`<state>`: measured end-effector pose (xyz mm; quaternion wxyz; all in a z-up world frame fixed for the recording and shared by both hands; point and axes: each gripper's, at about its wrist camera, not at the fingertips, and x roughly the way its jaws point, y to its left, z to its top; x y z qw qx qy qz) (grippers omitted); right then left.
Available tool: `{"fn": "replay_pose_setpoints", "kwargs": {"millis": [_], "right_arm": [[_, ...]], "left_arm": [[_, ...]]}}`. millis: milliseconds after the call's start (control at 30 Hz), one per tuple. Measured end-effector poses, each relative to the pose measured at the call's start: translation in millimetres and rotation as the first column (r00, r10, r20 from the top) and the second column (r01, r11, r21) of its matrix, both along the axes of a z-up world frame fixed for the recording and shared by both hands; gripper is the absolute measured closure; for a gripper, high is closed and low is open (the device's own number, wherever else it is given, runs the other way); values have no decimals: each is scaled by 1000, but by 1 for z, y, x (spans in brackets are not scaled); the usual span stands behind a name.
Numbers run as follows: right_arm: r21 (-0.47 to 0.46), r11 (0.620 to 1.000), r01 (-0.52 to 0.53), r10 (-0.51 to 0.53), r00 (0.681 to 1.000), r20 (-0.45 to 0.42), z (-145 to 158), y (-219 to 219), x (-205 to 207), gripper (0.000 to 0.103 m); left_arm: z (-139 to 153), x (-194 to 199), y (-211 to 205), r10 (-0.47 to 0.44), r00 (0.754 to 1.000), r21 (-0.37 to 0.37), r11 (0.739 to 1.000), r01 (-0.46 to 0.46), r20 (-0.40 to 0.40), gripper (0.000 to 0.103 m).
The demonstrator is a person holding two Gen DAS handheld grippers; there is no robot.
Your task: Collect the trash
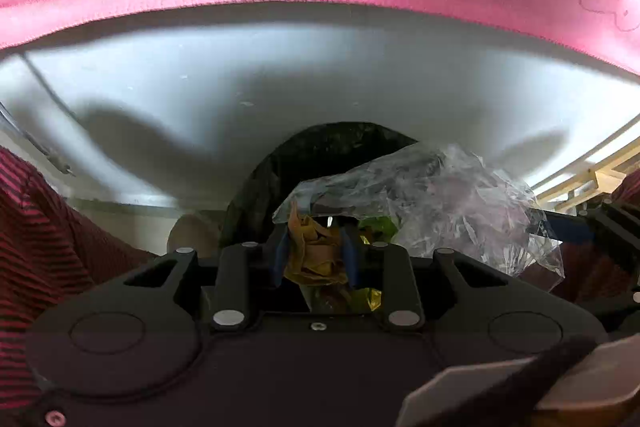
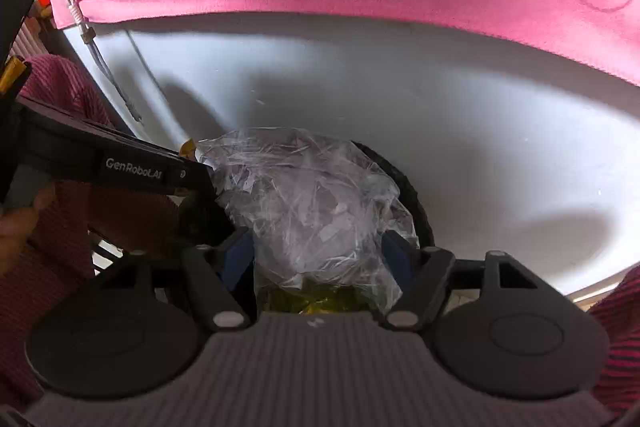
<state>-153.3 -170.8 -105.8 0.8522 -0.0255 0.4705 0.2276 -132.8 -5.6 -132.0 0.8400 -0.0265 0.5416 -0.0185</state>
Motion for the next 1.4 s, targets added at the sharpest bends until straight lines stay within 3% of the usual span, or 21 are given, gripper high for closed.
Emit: {"fn": "replay_pose_setpoints", "kwargs": {"millis": [467,933,1400], "right_arm": [[-10,1000,-12,12,1000,-14,0,6,9,26],[-2,1000,1,-1,1000,-13,1,5,7,12],[-1,1000,28,-28,999,-20,2,1,8,6]], "left_arm": [[-2,1,-1,-8,999,-1,1000,8,-35,70],[-5,1,-3,-18,999,1,1000,18,-33,57],[-3,0,-8,-38,999,-6,999,38,-31,47]]}}
